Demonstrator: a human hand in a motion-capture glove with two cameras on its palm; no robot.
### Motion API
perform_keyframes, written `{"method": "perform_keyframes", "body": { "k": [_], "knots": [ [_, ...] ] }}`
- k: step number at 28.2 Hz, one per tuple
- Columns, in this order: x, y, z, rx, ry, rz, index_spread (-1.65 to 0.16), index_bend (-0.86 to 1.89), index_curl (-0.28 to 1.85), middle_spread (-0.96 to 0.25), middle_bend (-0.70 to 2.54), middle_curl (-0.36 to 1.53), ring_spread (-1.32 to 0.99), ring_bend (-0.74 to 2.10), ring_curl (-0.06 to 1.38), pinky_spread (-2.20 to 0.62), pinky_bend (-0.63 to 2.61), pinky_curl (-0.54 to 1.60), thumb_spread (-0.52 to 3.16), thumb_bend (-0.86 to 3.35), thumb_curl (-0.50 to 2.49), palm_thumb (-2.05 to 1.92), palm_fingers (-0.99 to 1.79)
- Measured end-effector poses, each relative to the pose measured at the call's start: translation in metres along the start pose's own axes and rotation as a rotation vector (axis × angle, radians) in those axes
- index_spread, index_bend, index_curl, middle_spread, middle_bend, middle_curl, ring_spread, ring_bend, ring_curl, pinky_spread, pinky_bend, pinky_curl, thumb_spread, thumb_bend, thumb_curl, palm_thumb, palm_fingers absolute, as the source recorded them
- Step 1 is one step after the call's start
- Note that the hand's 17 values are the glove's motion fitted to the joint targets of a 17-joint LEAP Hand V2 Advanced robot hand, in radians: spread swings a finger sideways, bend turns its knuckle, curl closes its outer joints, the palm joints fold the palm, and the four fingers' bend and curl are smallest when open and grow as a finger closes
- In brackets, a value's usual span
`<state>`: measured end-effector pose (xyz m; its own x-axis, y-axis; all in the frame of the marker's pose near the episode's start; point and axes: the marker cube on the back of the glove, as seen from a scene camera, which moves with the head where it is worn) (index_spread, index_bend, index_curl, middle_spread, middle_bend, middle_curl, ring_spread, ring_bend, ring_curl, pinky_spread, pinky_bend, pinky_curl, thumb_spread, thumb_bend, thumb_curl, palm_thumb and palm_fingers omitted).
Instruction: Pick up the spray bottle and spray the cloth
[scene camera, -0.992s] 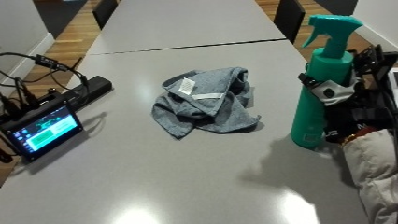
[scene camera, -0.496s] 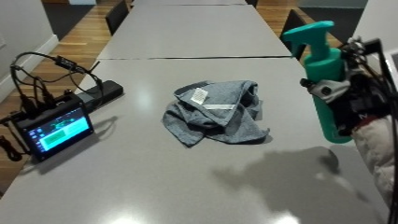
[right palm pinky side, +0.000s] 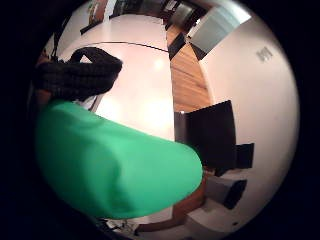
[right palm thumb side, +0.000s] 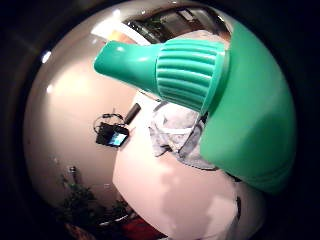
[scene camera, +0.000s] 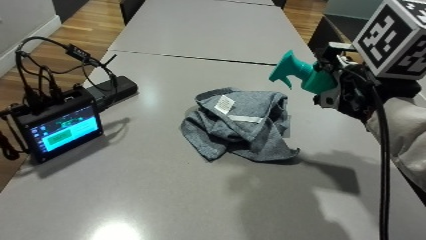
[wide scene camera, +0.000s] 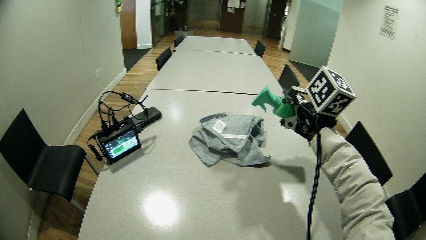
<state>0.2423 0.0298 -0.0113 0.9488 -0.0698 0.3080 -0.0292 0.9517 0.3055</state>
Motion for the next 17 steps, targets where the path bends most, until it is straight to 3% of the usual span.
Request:
{"method": "perform_keyframes", "body": {
  "k": [6, 17],
  "knots": [
    [-0.004, 0.001, 0.004, -0.031, 0.074, -0.019, -0.28, 0.09, 0.25, -0.14, 0.33, 0.47, -0.15, 0.5, 0.43, -0.23, 0.5, 0.39, 0.39, -0.03, 0.66, 1.18, 0.98],
    [-0.017, -0.005, -0.001, 0.007, -0.169, -0.025, -0.27, 0.09, 0.24, -0.14, 0.31, 0.48, -0.16, 0.48, 0.44, -0.23, 0.48, 0.39, 0.37, -0.03, 0.68, 1.18, 0.99]
  ]
}}
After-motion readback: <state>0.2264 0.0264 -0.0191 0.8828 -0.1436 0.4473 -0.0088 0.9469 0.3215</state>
